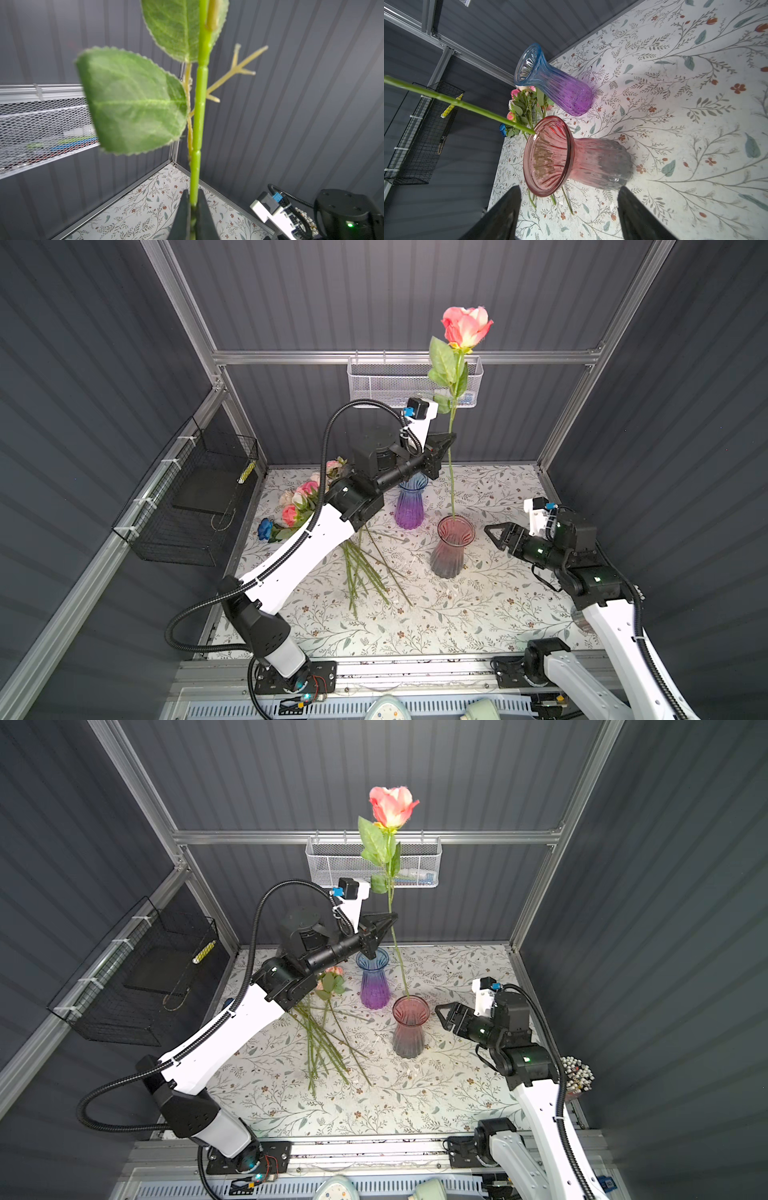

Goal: Arrange the flowers into the vase
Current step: 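Lift the pink rose with the left gripper and carry it over the pink vase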

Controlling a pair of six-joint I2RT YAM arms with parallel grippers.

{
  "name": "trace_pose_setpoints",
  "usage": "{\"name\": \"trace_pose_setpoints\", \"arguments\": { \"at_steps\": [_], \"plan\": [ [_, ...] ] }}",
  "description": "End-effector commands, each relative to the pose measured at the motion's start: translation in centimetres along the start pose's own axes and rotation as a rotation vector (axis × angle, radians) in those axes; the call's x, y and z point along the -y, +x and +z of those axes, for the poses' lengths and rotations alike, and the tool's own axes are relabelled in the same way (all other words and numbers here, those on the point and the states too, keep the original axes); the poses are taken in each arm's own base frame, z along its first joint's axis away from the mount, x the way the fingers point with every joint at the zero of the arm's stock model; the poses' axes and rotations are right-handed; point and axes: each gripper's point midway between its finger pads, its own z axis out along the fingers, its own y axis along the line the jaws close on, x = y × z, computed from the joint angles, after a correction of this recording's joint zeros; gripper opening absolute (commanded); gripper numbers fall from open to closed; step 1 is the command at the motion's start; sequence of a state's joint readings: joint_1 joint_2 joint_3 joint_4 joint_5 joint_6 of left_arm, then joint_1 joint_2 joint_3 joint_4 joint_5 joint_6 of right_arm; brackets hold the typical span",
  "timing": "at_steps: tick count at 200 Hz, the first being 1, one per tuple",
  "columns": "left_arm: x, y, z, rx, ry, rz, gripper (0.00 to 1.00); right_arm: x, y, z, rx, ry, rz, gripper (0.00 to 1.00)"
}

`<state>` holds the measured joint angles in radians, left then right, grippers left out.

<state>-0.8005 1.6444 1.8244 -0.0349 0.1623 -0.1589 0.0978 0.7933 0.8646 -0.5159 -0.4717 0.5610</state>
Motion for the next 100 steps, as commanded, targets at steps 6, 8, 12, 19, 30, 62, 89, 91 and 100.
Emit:
{"name": "trace_pose_setpoints", "arguments": {
  "at_steps": [6,8,12,19,30,62,89,91,100],
  "plan": [
    [0.4,1.5,0.9,-0.046,-0.012,0.051,0.0,-0.5,-0.3,-0.6,0.024,-0.014,-0.022,0.74],
    [0.4,1.8,1.0,-0.051,-0.013,0.051,0.0,-0.5,-0.3,-0.6,0.024,-0.014,-0.022,0.74],
    [0.7,2.3,1.1,-0.061,-0.012,0.05,0.0,-0.4,-0.3,-0.6,0.024,-0.012,-0.021,0.74],
    [0.9,3.2,1.4,-0.077,-0.011,0.051,0.0,-0.4,-0.2,-0.6,0.023,-0.013,-0.02,0.74],
    [1.6,4.7,1.7,-0.102,-0.004,0.058,0.0,-0.3,-0.1,-0.5,0.022,-0.016,-0.016,0.74],
    [2.8,8.6,2.0,-0.145,0.009,0.036,0.0,0.2,0.2,-0.1,0.019,-0.01,-0.004,0.74],
    [4.1,12.6,2.0,-0.208,0.044,0.039,0.0,0.6,0.4,0.1,0.015,0.006,0.0,0.74],
    [4.1,12.8,2.0,-0.214,0.047,0.038,0.0,0.7,0.4,0.1,0.014,0.007,0.0,0.74],
    [3.9,14.2,1.9,-0.24,0.04,0.043,0.0,0.8,0.5,0.1,0.003,0.016,0.001,0.74]
  ]
}}
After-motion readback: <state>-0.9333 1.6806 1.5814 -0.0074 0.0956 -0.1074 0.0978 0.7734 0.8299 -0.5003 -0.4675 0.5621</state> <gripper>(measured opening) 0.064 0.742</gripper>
